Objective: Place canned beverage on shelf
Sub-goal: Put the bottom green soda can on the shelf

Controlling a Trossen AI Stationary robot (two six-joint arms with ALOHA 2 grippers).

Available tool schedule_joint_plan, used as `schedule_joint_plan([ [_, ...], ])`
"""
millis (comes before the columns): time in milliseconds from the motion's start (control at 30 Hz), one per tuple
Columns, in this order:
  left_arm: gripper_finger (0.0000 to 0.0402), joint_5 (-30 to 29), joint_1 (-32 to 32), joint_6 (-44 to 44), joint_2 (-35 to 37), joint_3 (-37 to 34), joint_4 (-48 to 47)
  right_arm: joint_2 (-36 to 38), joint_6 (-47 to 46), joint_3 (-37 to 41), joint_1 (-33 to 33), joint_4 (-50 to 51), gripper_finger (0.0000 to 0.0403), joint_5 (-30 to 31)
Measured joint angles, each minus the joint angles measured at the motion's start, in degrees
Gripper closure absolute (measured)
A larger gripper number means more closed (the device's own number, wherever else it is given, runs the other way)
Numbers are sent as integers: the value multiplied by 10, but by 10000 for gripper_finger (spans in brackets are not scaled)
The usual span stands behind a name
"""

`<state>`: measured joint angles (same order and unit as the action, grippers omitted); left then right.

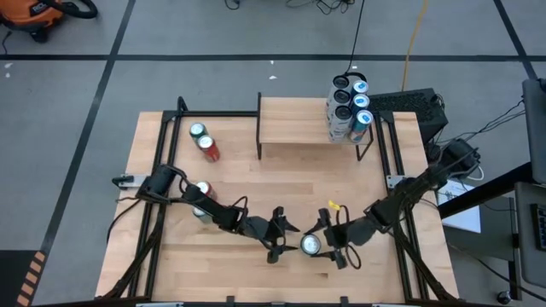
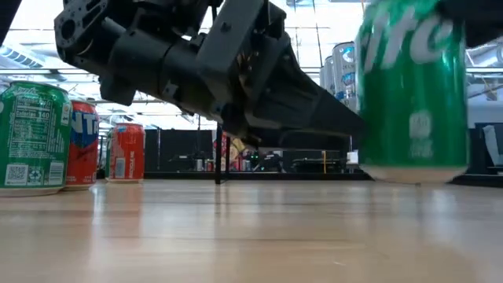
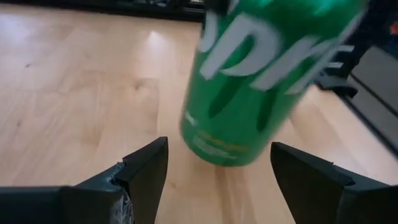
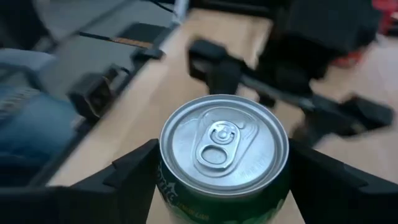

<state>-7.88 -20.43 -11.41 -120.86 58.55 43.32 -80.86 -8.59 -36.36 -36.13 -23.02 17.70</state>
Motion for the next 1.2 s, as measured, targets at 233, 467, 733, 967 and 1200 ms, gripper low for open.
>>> schedule_joint_plan([
  [233,123,74,3,86,-1,4,40,7,38,0,54,-17,113,-146],
  [467,123,95,11,89,0,27,37,7,49,0,88,-25,113,-189],
  [733,123,158,25,100,0,30,35,7,82,-6,105,-42,114,-238],
  [967,123,147,30,62,1,31,38,7,102,-15,114,-38,114,-269],
  [1200,91,155,32,75,0,53,20,7,125,-16,127,-41,114,-290],
])
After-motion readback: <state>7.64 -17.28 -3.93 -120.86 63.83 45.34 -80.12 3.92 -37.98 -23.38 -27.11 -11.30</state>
